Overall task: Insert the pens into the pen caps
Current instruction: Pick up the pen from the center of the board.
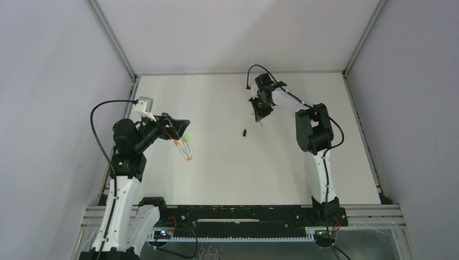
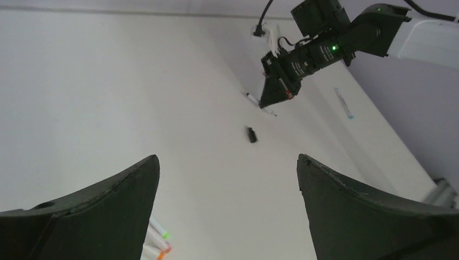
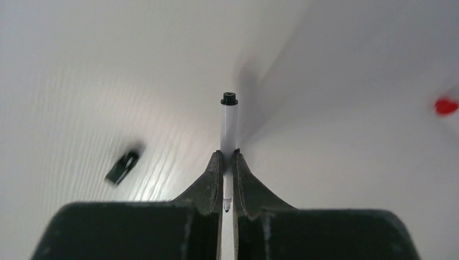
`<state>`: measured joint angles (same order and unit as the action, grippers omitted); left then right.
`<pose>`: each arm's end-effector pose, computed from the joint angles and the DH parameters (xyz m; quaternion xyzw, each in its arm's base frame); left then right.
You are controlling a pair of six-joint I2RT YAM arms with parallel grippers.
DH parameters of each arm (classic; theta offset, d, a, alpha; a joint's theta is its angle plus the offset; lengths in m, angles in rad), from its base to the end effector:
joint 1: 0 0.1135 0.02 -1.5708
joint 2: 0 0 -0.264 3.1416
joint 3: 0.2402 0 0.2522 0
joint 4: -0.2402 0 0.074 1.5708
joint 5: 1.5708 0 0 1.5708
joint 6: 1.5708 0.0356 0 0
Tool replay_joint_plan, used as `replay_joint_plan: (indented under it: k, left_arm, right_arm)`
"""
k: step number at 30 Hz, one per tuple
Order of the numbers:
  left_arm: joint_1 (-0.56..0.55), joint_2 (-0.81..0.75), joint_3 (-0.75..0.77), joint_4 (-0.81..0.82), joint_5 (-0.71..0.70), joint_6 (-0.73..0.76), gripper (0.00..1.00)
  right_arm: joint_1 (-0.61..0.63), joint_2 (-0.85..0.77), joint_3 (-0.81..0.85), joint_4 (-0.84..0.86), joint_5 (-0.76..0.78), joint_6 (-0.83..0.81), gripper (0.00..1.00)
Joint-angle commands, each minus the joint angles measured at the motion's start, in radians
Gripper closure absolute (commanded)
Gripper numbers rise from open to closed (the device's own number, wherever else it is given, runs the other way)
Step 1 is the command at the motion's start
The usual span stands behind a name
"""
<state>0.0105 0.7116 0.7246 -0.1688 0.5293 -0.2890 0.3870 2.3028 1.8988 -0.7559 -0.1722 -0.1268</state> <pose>0.1679 -0.0162 0.3328 0.0587 0.7507 -0.2839 0.5936 0.4504 0.1901 0.1688 -0.2648 0.9389 0.1098 0.1906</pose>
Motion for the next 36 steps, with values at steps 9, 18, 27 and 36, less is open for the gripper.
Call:
replay_joint_plan:
  k: [9, 18, 27, 36]
  left_arm:
    - [-0.258, -0.019, -0.181, 0.459, 0.068, -0.338, 0.06]
    - [-0.709, -0.017, -0.346, 0.904, -0.366, -0.430, 0.11]
    - [-0.894, 0.346, -0.245, 1.134, -0.473, -0.426, 0.22]
    - [-0.940, 0.634, -0.135, 1.298, -0.474, -0.498, 0.28]
  right_arm:
    - [-0.151, -0.664, -0.554, 0.372, -0.560, 0.119, 1.00]
    - [-0.266, -1.109, -0.975, 0.844, -0.997, 0.361, 1.00]
    - [-0.253, -1.153, -1.034, 0.948, -1.107, 0.438, 1.00]
    - [-0.218, -1.142, -1.034, 0.940, -1.110, 0.418, 1.00]
